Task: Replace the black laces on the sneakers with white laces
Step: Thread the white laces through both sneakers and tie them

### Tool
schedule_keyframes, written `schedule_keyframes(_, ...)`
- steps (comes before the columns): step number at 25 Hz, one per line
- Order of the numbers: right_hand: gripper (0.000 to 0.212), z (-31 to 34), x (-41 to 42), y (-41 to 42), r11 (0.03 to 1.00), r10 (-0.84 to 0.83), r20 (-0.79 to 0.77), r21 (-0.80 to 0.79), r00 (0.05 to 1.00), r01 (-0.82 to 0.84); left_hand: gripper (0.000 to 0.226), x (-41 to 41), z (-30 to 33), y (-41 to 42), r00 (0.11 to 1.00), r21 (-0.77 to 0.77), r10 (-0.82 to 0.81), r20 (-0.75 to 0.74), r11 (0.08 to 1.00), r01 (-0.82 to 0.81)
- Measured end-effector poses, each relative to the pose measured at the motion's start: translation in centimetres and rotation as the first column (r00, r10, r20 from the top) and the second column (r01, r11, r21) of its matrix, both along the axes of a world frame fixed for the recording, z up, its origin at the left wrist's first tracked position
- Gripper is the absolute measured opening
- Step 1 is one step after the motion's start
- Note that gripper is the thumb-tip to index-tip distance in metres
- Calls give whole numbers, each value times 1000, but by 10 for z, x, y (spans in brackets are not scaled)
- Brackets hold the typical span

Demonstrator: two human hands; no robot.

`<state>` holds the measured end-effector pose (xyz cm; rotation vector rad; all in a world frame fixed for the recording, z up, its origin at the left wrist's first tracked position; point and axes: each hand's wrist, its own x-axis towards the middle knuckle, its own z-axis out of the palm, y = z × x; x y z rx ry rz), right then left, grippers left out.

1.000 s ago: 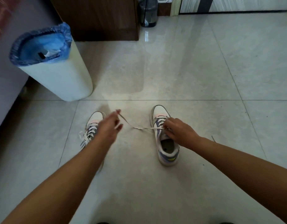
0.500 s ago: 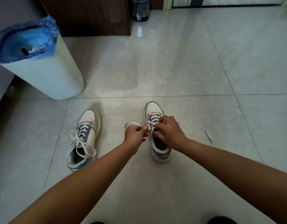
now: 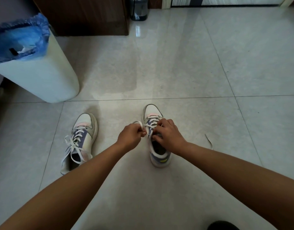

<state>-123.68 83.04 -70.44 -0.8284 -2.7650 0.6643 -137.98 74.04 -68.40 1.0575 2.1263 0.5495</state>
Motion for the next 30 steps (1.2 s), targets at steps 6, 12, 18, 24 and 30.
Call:
schedule_keyframes(6, 23, 5, -1, -2, 996, -55, 79, -66, 995, 61, 9, 13, 4, 2, 999, 57, 0, -49, 998, 3)
schedule_keyframes(12, 21, 17, -8, -8, 951, -169, 188, -228, 968, 210, 14, 34, 2, -7, 978, 192, 204, 51, 959, -210)
schedule_keyframes(18, 21, 23, -10, -7, 958, -138, 254, -211, 957, 194, 19, 49, -9, -16, 954, 193, 223, 202, 946, -262)
schedule_keyframes(24, 23, 34, -5, -13, 989, -53, 338, -114, 939, 97, 28, 70, -23, -21, 983, -22, 180, 41, 984, -179)
schedule_keyframes(30, 44, 59, 74, -7, 796, 447, 467, 183, 763, -577, 34, 74, -14, -14, 931, -60, 340, 129, 940, -335)
